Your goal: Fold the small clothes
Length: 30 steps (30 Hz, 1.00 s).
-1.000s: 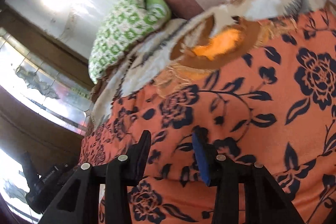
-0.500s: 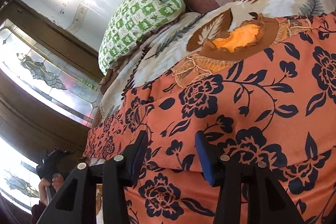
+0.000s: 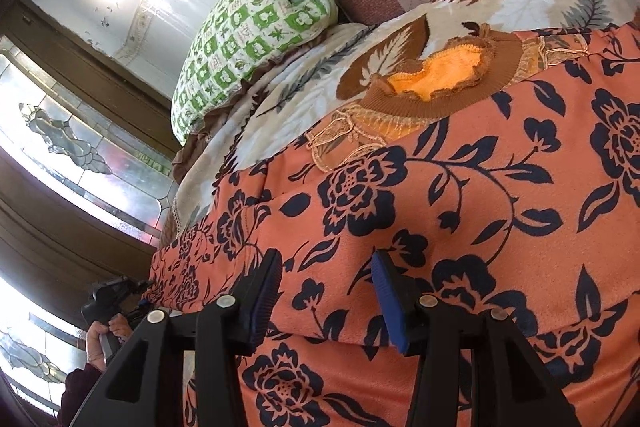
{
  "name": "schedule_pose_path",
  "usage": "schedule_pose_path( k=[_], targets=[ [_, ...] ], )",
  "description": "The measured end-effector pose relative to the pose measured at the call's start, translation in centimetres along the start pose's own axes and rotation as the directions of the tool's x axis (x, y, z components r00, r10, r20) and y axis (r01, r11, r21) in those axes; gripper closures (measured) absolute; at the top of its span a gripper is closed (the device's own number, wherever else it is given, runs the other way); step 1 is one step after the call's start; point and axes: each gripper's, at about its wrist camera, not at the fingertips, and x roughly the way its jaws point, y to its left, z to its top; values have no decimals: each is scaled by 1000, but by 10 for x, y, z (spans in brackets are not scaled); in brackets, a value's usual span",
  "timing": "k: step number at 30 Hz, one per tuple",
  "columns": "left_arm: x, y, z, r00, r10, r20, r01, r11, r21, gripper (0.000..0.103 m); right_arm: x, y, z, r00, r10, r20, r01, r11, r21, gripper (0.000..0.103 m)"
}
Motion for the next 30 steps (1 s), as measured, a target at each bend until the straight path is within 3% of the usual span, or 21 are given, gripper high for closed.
schedule_pose_path(
  k=[4,8,11,15,20,23,26,28,29,30],
  targets=[
    [-26,-26,-9,996,-8,93,-4,992,128,97,-6,-6,4,1000,-4,27,3,1000,25,53],
    [-64,-87,-37,992,-57,110,16,940,340,97,-20,-13,13,996,-14,87,9,998,55,53],
    [-89,-137,-74,992,-77,99,17,862,507,97,-38,-28,24,988,-28,153,9,993,119,53],
    [-111,-206,-155,993,-110,39,50,706,706,97,-64,-66,37,971,-41,235,-27,960,280,53],
    [-127,-285,-260,991,-120,-66,119,522,844,97,-100,-116,46,939,-82,333,-87,882,464,53],
    [-123,-323,-326,983,-108,-152,184,443,877,97,-122,-143,49,918,-109,380,-128,828,546,53],
    [-102,-352,-394,971,-51,-233,235,367,900,97,-141,-171,50,899,-128,418,-175,770,614,53],
    [-81,-363,-436,956,5,-294,275,334,902,96,-152,-189,47,889,-132,438,-215,724,655,52],
    [-70,-364,-456,944,50,-326,293,323,900,94,-156,-196,46,884,-133,448,-233,705,670,52],
    [-54,-365,-475,926,108,-362,313,314,896,78,-159,-200,45,880,-135,456,-245,692,679,52]
  ],
)
